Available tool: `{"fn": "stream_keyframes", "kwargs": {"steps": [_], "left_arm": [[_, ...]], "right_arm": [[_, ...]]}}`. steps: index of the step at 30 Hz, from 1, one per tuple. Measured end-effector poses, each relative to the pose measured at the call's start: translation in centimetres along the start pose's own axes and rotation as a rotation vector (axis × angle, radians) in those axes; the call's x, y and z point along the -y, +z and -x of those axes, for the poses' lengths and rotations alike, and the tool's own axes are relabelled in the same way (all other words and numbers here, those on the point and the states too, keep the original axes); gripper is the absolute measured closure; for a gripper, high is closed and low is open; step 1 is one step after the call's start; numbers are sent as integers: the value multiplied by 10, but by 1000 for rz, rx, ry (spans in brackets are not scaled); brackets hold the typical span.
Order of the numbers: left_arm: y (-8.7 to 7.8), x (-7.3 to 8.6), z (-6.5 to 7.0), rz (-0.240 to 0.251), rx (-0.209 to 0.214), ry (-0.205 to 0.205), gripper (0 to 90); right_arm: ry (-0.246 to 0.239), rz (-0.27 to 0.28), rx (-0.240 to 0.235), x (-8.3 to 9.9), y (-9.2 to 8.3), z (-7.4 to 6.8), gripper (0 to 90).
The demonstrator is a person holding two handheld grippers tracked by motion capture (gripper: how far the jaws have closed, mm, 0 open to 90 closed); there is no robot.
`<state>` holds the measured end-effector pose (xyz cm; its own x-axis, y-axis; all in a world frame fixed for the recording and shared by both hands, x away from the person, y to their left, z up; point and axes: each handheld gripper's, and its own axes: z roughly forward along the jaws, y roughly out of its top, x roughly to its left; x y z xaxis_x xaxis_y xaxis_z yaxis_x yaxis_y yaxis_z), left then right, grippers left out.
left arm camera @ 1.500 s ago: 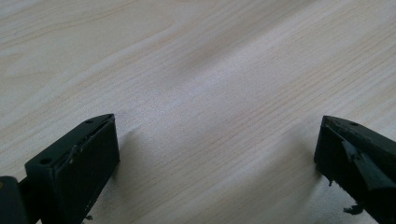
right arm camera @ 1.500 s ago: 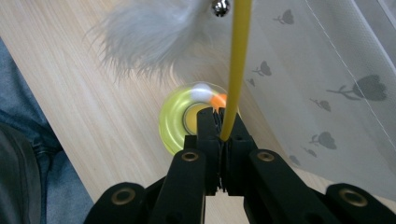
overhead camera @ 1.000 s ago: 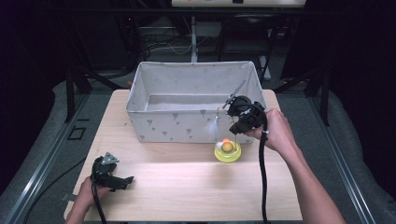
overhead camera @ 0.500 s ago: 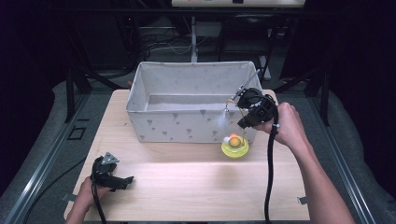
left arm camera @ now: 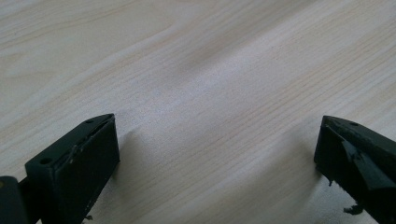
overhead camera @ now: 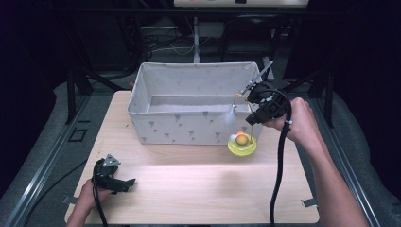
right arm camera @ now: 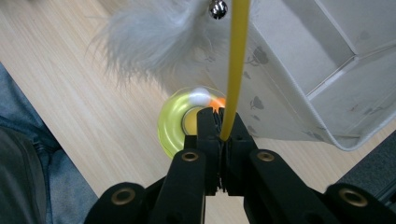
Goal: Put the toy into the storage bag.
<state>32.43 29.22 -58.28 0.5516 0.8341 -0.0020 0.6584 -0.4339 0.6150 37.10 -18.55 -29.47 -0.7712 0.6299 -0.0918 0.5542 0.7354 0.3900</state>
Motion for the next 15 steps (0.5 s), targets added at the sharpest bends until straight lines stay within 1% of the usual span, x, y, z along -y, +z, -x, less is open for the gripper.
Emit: {"fn": "stream_keyframes", "kwargs": {"steps": [4,6,8,9,10,15], "left_arm": [[0,0,0,0,0,0,0],[0,0,0,0,-1,0,0],[0,0,0,0,0,0,0],[0,0,0,0,0,0,0],[0,0,0,0,0,1,0],[0,0,0,1,0,0,0]], "right_arm": [[0,9,6,-3,-9,0,884],[-2,7,6,-3,-11,0,884],[9,23,0,-3,-13,0,884],[0,12,3,-4,-15,0,884],[2,15,4,-5,-19,2,884],[5,24,5,-6,-27,3,885]]}}
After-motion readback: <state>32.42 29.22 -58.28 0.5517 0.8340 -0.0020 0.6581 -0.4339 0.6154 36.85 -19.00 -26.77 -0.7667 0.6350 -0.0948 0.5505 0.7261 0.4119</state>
